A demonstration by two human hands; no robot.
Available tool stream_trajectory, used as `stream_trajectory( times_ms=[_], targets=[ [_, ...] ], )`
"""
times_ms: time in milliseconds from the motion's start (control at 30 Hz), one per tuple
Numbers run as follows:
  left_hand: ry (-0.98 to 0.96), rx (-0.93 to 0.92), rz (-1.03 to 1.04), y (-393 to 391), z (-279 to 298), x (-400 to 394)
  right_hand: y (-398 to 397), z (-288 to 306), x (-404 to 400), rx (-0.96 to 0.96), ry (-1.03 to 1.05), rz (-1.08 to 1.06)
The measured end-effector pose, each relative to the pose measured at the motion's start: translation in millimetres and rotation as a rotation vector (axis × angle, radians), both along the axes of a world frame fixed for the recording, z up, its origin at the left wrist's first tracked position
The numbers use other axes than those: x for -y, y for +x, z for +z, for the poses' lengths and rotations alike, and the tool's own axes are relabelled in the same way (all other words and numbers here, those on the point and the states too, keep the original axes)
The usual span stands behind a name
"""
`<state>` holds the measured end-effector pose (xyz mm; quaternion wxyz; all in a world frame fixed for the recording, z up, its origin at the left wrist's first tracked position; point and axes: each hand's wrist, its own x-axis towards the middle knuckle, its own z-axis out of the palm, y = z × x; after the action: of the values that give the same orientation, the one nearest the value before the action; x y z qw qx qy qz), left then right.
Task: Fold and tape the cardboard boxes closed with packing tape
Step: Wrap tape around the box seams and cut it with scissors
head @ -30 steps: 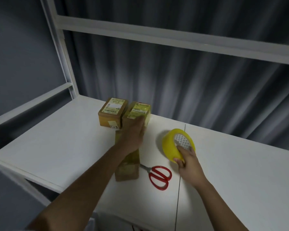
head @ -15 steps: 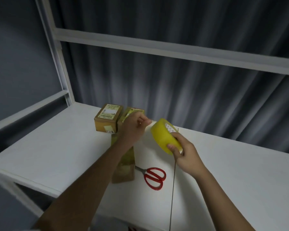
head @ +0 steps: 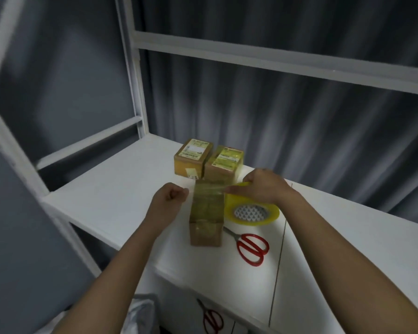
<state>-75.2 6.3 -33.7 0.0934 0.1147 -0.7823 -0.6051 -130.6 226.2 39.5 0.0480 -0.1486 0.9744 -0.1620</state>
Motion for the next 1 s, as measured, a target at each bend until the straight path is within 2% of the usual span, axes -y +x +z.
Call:
stream_trajectory(
  times_ms=[100, 233, 367, 500, 633, 700, 833, 1000],
  targets=[
    [0.165, -0.036, 0.089, 2.8, 5.8, 11.7, -5.9, -9.3, -7.0, 0.069, -0.042, -0.018],
    [0.142, -0.002, 0.072, 5.8, 0.1, 19.7, -8.6, -12.3, -33.4, 0.244, -0.427, -0.120],
    [0.137, 0.024, 0.016, 0.2, -0.6, 10.4, -2.2, -19.0, -45.1, 0.339, -0.551, -0.105],
    [-0.007, -0.027, 0.063, -0.8, -6.7, 11.9, 1.0, -26.8, -44.6, 0.214, -0.418, -0.089],
    [0.012, -0.069, 0.165, -0.4, -16.0, 12.4, -2.2, -38.9, -38.3, 0.117, -0.310, -0.081],
    [-0.003, -0.063, 0.187, -1.9, -18.6, 13.0, -5.1, -42.1, -36.4, 0.095, -0.166, -0.086],
    [-0.122, -0.043, 0.153, -2.5, -28.6, 14.9, -11.4, -40.2, -35.5, 0.134, -0.056, -0.095],
    [-0.109, 0.002, 0.144, -4.2, -34.5, 23.1, -17.7, -36.5, -27.5, 0.167, -0.005, -0.071]
  ],
)
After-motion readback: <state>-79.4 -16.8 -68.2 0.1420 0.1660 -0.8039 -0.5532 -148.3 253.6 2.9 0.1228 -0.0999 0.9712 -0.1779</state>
